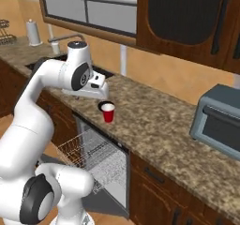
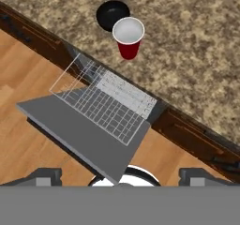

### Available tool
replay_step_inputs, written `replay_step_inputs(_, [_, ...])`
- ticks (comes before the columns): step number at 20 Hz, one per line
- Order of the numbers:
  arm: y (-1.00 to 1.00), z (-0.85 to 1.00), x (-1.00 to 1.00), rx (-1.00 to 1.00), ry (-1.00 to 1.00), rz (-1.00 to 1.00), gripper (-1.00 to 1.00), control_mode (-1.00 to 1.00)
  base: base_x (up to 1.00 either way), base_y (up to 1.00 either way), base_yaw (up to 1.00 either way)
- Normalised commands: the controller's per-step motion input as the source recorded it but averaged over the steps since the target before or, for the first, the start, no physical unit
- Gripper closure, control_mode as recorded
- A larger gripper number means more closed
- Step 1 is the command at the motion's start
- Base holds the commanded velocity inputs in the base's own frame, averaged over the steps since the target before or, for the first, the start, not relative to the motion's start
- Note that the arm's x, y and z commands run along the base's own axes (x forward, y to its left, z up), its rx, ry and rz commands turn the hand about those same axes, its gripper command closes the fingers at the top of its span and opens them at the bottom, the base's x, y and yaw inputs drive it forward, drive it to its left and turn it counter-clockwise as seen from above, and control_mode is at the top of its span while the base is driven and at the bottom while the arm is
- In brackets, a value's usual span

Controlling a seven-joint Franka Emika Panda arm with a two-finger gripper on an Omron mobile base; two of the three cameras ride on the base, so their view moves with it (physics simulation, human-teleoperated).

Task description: Pick up the cup and bowl from the counter, place them in the dishwasher, and close the dishwasher door.

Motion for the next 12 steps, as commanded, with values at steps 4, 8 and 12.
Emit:
replay_step_inputs(4, [0.0,0.0,0.0,0.0,0.0,0.0,-1.0,1.0,0.11,-0.59,0.45])
replay_step_inputs(8, [0.0,0.0,0.0,0.0,0.0,0.0,-1.0,1.0,0.08,-0.8,0.39])
replay_step_inputs(12, [0.0,0.0,0.0,0.0,0.0,0.0,-1.0,1.0,0.04,-0.57,0.35])
